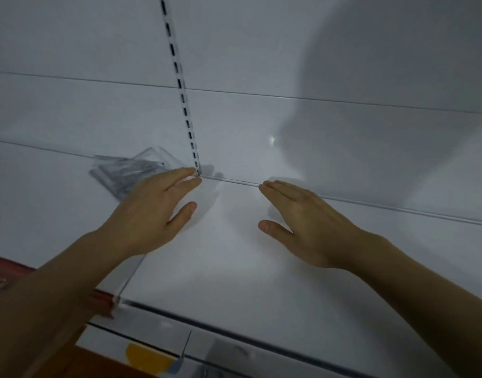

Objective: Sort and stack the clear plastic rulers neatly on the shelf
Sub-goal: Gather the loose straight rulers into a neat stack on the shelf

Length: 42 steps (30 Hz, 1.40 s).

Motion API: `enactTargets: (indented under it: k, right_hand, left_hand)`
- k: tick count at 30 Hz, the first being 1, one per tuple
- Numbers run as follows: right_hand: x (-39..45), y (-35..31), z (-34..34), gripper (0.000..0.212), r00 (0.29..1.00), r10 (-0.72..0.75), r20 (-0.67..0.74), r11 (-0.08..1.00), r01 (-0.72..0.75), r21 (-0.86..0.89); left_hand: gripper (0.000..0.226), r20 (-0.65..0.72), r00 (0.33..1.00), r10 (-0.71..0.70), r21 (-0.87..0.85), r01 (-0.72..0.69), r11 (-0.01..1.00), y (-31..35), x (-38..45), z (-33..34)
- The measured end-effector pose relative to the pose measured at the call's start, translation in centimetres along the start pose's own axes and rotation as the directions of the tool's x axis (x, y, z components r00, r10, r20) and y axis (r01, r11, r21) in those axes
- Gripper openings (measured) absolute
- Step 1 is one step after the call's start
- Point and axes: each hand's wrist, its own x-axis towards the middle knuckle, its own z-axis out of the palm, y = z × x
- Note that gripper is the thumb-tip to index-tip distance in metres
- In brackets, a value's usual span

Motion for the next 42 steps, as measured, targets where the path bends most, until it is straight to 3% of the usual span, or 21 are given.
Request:
enactTargets:
  k: [10, 18, 23, 26, 31, 35, 39, 42]
  right_hand:
    - [13.8, -13.7, 5.2, 0.069, 0.998, 0.061, 0.024, 0.997, -0.06, -0.038]
    - [18.4, -18.2, 7.3, 0.063, 0.987, 0.163, -0.002, 0.985, -0.162, -0.053]
    - [22.3, -19.5, 8.3, 0.048, 0.964, 0.239, -0.116, 0.971, -0.237, 0.032]
    - [25.3, -20.3, 8.2, 0.05, 0.955, 0.266, -0.133, 0.964, -0.266, 0.023]
    - [28.7, -20.9, 8.5, 0.05, 0.926, 0.376, -0.038, 0.927, -0.376, 0.018]
    - [28.9, -22.1, 9.9, 0.073, 0.916, 0.394, -0.07, 0.918, -0.39, 0.067]
    - [28.3, -21.3, 11.6, 0.036, 0.877, 0.391, -0.279, 0.919, -0.354, 0.174]
    - [27.6, -20.6, 11.8, 0.029, 0.883, 0.363, -0.297, 0.929, -0.322, 0.181]
  left_hand:
    - [0.05, -0.113, 0.975, 0.192, -0.031, -0.197, 0.98, -18.8, -3.1, -2.2]
    - [0.055, -0.077, 0.973, 0.218, -0.121, -0.227, 0.966, -26.9, -2.3, -1.6]
    - [0.054, -0.094, 0.988, 0.123, -0.256, -0.144, 0.956, -28.6, -1.2, 0.1]
    - [0.052, -0.102, 0.99, 0.096, -0.364, -0.127, 0.923, -28.9, -1.0, 1.0]
    - [0.056, -0.11, 0.993, 0.032, -0.45, -0.079, 0.889, -29.6, -1.1, 1.1]
    - [0.056, -0.116, 0.992, 0.045, -0.479, -0.096, 0.872, -29.7, -1.0, 1.1]
    - [0.055, -0.115, 0.992, 0.046, -0.519, -0.099, 0.849, -29.8, -1.0, 0.8]
    - [0.055, -0.113, 0.992, 0.049, -0.53, -0.102, 0.842, -29.8, -1.1, 0.8]
